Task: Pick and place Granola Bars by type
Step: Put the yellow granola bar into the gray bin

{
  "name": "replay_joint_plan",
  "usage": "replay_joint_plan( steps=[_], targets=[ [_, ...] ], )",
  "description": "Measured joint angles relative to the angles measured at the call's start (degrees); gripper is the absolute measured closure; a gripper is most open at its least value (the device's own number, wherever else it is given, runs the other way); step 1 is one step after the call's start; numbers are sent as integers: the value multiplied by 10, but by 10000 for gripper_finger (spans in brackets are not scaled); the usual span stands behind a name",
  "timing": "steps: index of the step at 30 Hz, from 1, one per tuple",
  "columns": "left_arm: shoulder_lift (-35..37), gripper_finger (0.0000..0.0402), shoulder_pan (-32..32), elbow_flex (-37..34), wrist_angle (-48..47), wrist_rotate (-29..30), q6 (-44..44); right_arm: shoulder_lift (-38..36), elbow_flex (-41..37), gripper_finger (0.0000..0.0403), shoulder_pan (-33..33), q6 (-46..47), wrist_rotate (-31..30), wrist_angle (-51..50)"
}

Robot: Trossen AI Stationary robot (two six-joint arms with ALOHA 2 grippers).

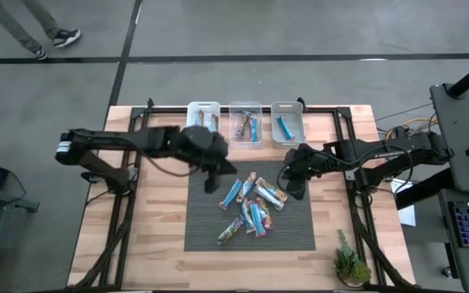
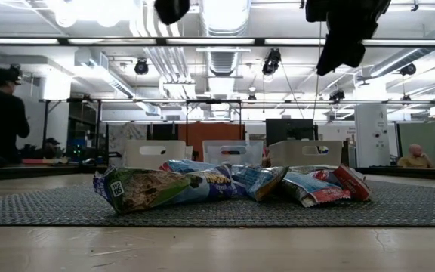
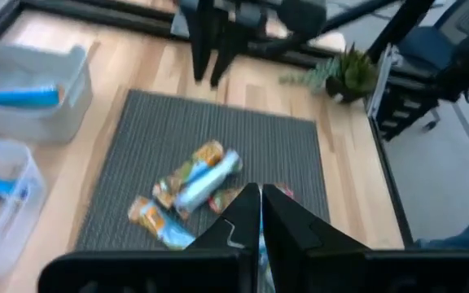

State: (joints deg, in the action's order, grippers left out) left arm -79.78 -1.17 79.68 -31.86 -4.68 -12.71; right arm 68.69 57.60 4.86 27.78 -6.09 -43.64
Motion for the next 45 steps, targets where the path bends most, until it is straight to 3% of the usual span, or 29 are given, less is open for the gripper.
replay_joint_plan(
  steps=[6, 12, 19, 29, 36, 45],
  targets=[
    [74, 402, -45, -107, 53, 33, -23, 0, 0, 389, 0, -11, 23, 3],
    [147, 402, -77, -179, 66, 50, -24, 0, 0, 394, 0, -10, 38, 29],
    [201, 402, -88, -234, 69, 53, -17, 0, 0, 394, 0, -9, 56, 77],
    [220, 401, -89, -264, 79, 61, -16, 8, 0, 394, 0, 28, 54, 94],
    [220, 402, -89, -265, 79, 63, -11, 48, 6, 351, 0, 70, 51, 91],
    [220, 402, -89, -265, 77, 63, -11, 151, 85, 279, -22, 75, 50, 33]
  ],
)
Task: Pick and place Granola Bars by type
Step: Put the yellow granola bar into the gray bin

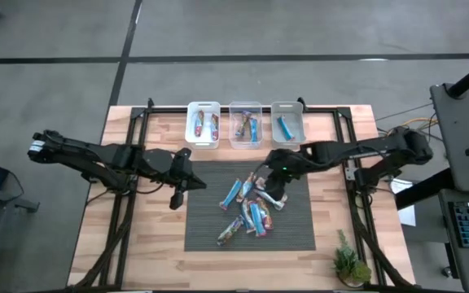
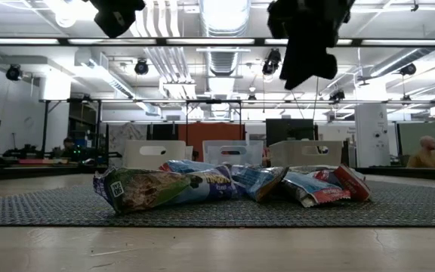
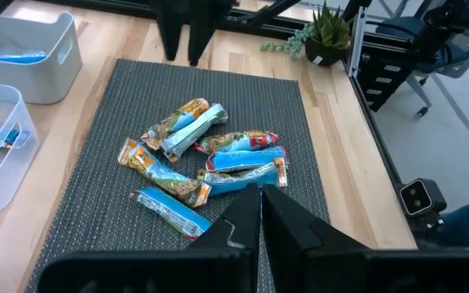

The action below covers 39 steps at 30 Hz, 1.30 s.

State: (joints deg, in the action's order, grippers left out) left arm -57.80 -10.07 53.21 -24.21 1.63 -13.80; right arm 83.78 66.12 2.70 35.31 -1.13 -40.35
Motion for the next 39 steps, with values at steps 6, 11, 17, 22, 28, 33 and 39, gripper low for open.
replay_joint_plan(
  steps=[6, 11, 17, 22, 28, 33, 39],
  targets=[
    [0, 402, 0, 0, -2, 0, 0, 68, 36, 255, -16, -22, 0, -55],
    [0, 402, 0, 0, -3, 0, -10, 115, 36, 250, -26, -23, 39, -65],
    [0, 402, 0, 0, -4, 0, -13, 148, 33, 250, -26, -27, 42, -62],
    [0, 402, 0, 0, -5, 0, -15, 166, 27, 250, -27, -27, 42, -64],
    [0, 402, 0, 0, -8, 0, -17, 184, 23, 250, -29, -30, 42, -59],
    [0, 402, 0, 0, -9, 0, -18, 196, 21, 250, -29, -31, 42, -54],
    [0, 402, 0, 0, -10, 0, -27, 210, 15, 250, -30, -31, 42, -52]
  ],
)
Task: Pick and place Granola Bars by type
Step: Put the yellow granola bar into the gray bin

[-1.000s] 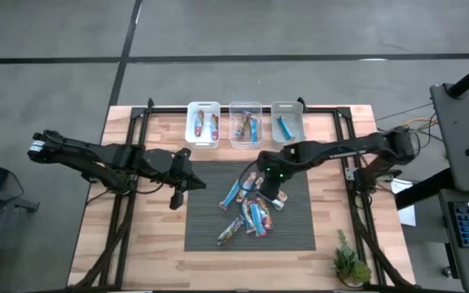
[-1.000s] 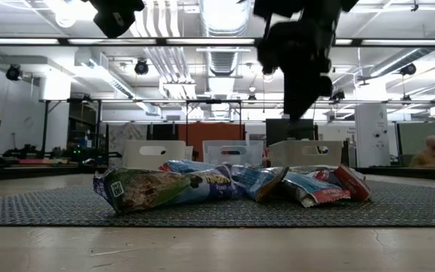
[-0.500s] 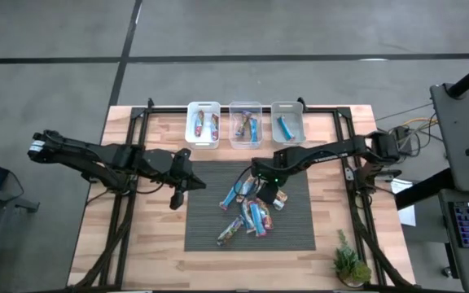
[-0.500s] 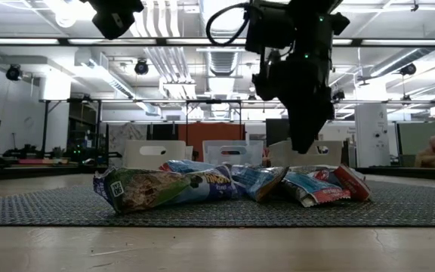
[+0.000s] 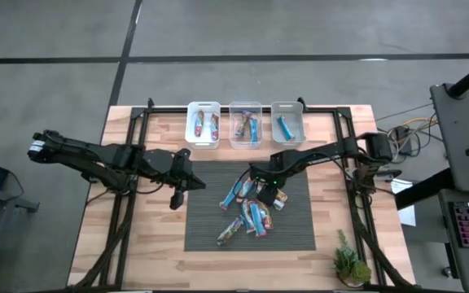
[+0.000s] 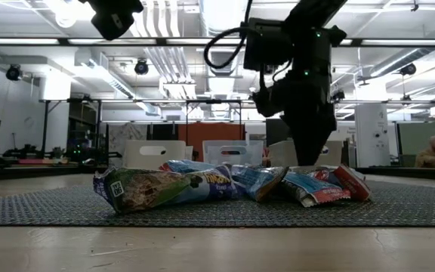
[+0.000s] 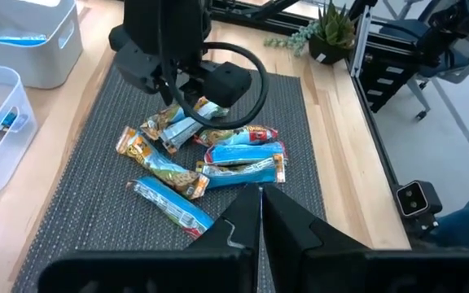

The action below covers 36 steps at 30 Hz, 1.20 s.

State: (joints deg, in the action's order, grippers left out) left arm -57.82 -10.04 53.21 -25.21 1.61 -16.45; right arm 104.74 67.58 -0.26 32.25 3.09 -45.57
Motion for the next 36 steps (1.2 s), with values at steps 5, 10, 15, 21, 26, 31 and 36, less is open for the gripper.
replay_joint_plan(
  steps=[5, 10, 15, 21, 26, 31, 36],
  targets=[
    [0, 402, 0, 0, -2, 1, 0, 16, -4, 250, 0, 0, 0, 1],
    [0, 402, 0, 0, -2, 9, -1, 23, -8, 250, 0, 1, 0, 13],
    [0, 402, 0, 0, -2, 10, -1, 22, -10, 250, 0, 3, -1, 16],
    [0, 402, 0, 0, -2, 10, -1, 21, -16, 267, 0, 3, 0, 15],
    [0, 402, 0, 0, -2, 10, -1, 21, -19, 307, 0, 3, 0, 15],
    [0, 402, 0, 0, -2, 11, -1, 21, -20, 344, 0, 3, 0, 14],
    [0, 402, 0, 0, -2, 11, -1, 18, -19, 353, 0, 2, 1, 12]
  ],
)
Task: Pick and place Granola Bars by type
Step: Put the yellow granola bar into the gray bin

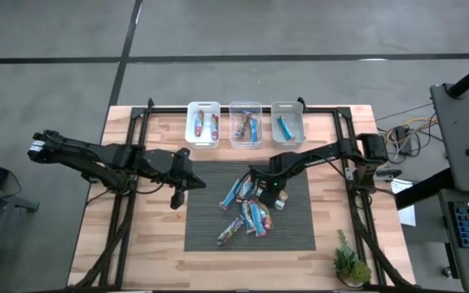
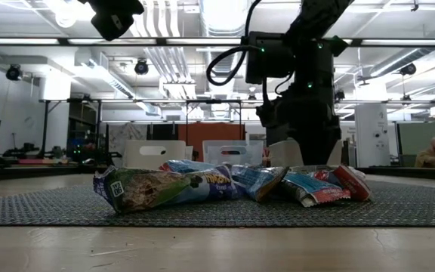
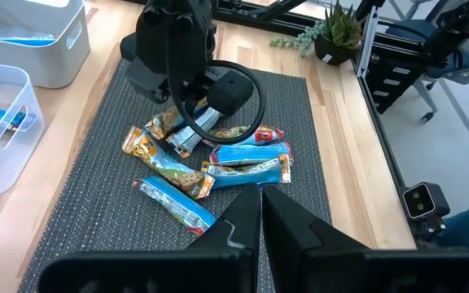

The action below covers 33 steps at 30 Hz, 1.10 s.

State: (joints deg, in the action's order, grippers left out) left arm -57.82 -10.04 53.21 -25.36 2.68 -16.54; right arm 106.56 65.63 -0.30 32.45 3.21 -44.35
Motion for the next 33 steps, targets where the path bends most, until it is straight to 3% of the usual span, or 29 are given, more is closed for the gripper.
replay_joint_plan(
  steps=[10, 18, 27, 33],
  targets=[
    [0, 402, 0, 0, 1, 0, -1, -27, 37, 356, 0, -4, 0, -74],
    [0, 402, 0, 0, 6, 2, -1, -91, 133, 356, -20, 19, -2, -140],
    [0, 402, 0, 0, 5, 5, 0, -149, 247, 356, -108, 7, -4, -185],
    [0, 402, 0, 0, 6, 5, -1, -158, 286, 356, -202, 3, -4, -232]
  ],
)
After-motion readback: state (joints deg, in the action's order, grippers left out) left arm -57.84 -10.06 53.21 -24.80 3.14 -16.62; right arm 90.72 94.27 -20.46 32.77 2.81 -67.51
